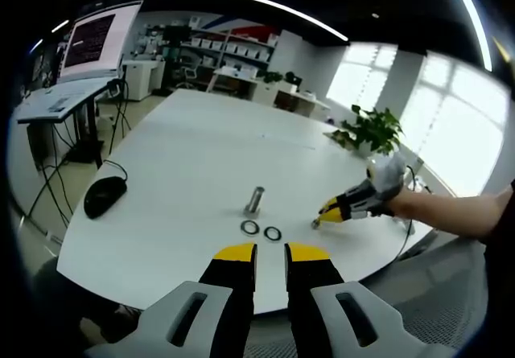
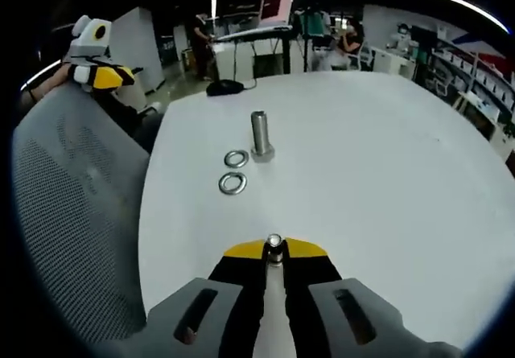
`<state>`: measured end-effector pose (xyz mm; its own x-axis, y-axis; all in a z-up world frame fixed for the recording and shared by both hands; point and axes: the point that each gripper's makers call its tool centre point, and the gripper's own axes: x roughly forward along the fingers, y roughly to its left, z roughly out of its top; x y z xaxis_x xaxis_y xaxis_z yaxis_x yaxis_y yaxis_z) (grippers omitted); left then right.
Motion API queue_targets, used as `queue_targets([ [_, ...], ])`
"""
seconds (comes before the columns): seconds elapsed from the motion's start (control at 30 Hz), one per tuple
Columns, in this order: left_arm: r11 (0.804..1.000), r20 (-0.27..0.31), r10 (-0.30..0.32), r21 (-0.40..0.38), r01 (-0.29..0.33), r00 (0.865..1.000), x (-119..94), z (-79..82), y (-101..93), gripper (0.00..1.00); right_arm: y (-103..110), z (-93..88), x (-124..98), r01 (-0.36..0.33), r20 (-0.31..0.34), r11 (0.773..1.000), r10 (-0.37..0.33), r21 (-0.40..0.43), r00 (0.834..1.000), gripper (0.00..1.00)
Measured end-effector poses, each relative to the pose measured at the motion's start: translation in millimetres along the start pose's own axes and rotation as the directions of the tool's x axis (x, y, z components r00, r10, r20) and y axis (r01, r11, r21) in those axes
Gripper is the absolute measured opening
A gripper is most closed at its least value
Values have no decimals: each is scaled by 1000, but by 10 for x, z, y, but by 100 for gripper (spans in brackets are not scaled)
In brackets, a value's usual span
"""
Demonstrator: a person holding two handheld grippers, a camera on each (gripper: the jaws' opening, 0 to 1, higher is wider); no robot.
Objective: Place the washer onto the threaded stud by aligning its center hole with the stud, sliding it down to the base, and recovering from edge contact or off-axis alignment until the washer reaches the visible bottom stop.
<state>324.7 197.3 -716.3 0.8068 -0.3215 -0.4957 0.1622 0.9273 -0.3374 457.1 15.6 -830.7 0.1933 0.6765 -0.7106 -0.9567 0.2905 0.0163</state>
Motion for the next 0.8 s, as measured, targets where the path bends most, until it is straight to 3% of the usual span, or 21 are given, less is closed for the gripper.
queue_targets([
  [0.43,1000,6,0,-1,0,1000,-3,6,-4,11,-323,-134,-170,94,-15,991,-93,91,996,9],
  [0.8,1000,7,0,-2,0,1000,-4,8,-6,11,-338,-200,-154,108,-41,987,-103,117,994,12],
])
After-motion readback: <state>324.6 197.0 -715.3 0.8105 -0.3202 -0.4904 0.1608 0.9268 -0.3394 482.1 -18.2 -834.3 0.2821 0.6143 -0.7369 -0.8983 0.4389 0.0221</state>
